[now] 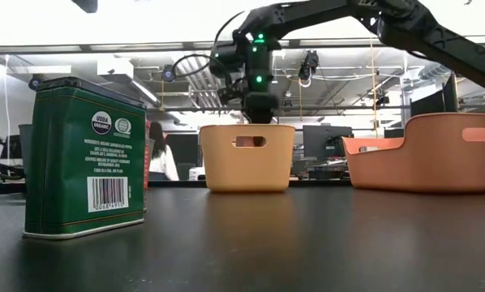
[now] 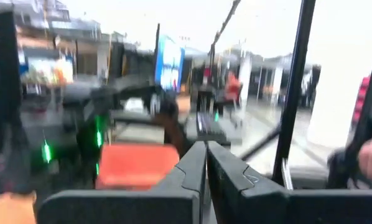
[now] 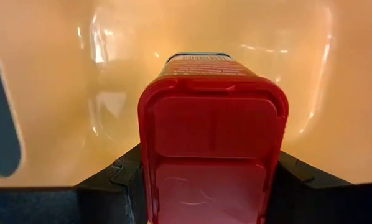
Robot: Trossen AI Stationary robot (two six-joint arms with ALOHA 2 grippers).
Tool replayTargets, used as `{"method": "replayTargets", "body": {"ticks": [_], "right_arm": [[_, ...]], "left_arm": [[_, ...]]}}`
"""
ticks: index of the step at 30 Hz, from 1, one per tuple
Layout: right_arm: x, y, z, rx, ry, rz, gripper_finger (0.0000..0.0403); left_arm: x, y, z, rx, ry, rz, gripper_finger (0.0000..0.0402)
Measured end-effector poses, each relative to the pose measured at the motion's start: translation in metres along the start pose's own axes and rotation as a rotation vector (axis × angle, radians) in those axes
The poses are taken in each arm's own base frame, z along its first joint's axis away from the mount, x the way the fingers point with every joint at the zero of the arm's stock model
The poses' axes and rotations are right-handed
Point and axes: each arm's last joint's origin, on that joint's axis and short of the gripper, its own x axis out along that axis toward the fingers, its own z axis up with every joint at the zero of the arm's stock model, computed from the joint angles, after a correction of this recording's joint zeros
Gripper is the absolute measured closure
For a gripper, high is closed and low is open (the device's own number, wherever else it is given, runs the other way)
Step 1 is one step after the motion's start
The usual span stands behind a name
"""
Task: Sort spices by type
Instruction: Put the right red seasoning can into the yellow bin
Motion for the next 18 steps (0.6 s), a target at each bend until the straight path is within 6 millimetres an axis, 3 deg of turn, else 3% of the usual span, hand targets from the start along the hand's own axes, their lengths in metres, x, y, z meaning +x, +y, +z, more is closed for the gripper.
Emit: {"method": "replayTargets", "body": {"ticks": [18], "right_arm": [[0.008, 0.000, 0.002, -0.023, 0.009, 0.005, 0.0201]], "left_arm": [[0.003, -0.003, 0.055, 0.041, -0.093, -0.001, 0.0402]]}}
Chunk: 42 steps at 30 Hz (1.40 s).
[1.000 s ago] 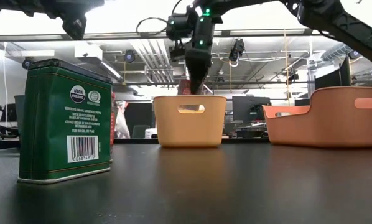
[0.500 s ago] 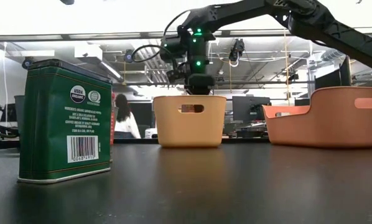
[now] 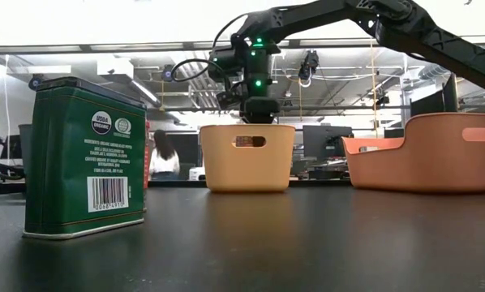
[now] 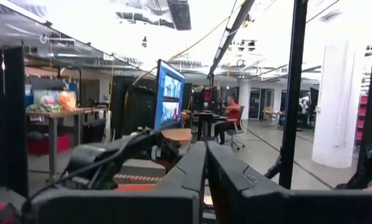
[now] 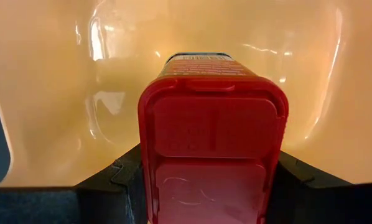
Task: Sort spices by type
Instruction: Put the right red seasoning can into the yellow bin
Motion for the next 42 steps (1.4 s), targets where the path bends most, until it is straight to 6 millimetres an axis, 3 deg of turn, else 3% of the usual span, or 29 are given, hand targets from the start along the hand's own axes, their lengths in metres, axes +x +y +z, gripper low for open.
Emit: {"method": "replayTargets", "body": {"ticks": [6, 18, 30, 42], "right_arm": [[0.001, 0.000, 0.000, 0.000, -0.004, -0.001, 0.0201], [0.006, 0.000, -0.001, 0.013, 0.008, 0.005, 0.0201], [0.024, 0.002, -0.001, -0.005, 0.012, 0.012, 0.0201], [0.025, 0.002, 0.002, -0.015, -0.008, 0.004, 0.0201]], "left_arm": [[0.001, 0.000, 0.010, 0.019, 0.006, 0.000, 0.0402], [0.000, 0.000, 0.010, 0.022, 0.018, 0.000, 0.0402], [-0.001, 0.000, 0.009, 0.027, 0.025, -0.001, 0.0402], [0.000, 0.000, 0.007, 0.040, 0.043, -0.001, 0.0402]]}}
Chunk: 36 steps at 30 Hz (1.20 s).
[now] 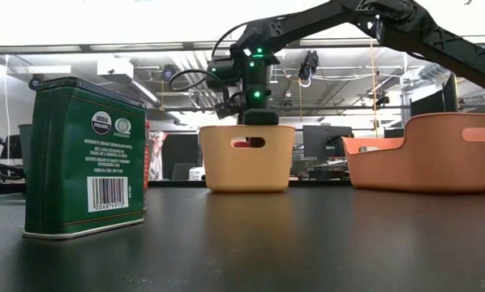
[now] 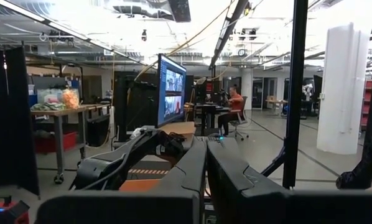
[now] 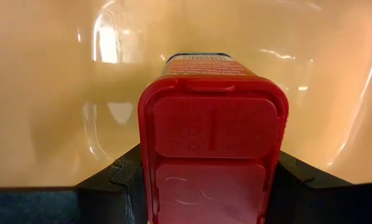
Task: Sort spices by type
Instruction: Put the right red seasoning can into the yellow bin, then put the top white seasoning bottle into the gray bin
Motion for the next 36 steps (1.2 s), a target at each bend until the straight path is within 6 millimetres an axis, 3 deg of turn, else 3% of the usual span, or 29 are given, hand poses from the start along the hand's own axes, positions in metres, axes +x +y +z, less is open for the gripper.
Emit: {"method": "replayTargets", "body": {"ticks": [7, 17, 23, 36], "right_arm": [[0.000, -0.001, 0.001, -0.008, -0.009, -0.007, 0.0199], [0.000, -0.001, 0.002, 0.004, -0.016, -0.016, 0.0156], [-0.008, -0.004, 0.005, 0.036, -0.049, -0.042, 0.0153], [-0.034, -0.008, 0.005, 0.032, -0.086, -0.083, 0.0069]], "left_arm": [[0.002, -0.001, -0.003, 0.007, 0.012, -0.001, 0.0402], [0.002, -0.001, -0.003, 0.007, 0.010, -0.001, 0.0402], [0.002, -0.001, -0.003, 0.002, 0.009, 0.000, 0.0402], [0.002, -0.001, -0.003, -0.005, 0.009, -0.001, 0.0402]]}}
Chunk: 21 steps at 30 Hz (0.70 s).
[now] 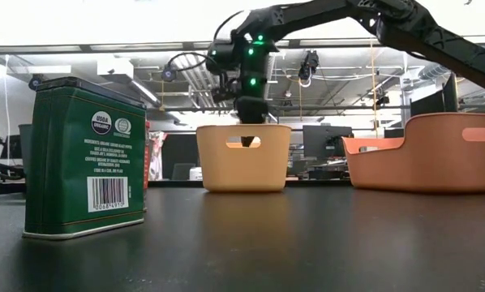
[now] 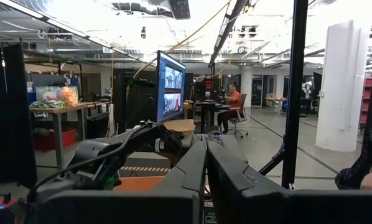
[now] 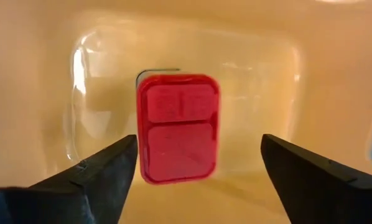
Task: Sort spices by type
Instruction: Put the top white seasoning bottle into the gray bin
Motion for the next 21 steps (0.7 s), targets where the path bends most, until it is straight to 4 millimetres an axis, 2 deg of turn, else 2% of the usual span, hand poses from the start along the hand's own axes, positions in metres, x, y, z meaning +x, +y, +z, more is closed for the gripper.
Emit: {"method": "replayTargets", "body": {"ticks": [3, 9, 12, 15, 21], "right_arm": [[-0.023, -0.002, -0.003, 0.000, -0.041, -0.021, 0.0057], [-0.089, -0.004, -0.019, 0.081, -0.149, -0.047, 0.0050], [-0.123, -0.002, -0.029, 0.151, -0.233, 0.000, 0.0056], [-0.154, 0.010, -0.038, 0.182, -0.315, 0.068, 0.0067], [-0.196, 0.058, -0.052, 0.160, -0.382, 0.106, 0.0089]], "left_arm": [[0.001, 0.000, 0.000, -0.001, 0.002, -0.001, 0.0402], [0.005, -0.002, -0.007, 0.011, 0.051, -0.004, 0.0402], [0.011, -0.004, -0.016, 0.005, 0.088, -0.005, 0.0402], [0.019, -0.007, -0.026, 0.004, 0.132, -0.006, 0.0402], [0.042, -0.014, -0.045, 0.034, 0.237, -0.009, 0.0402]]}}
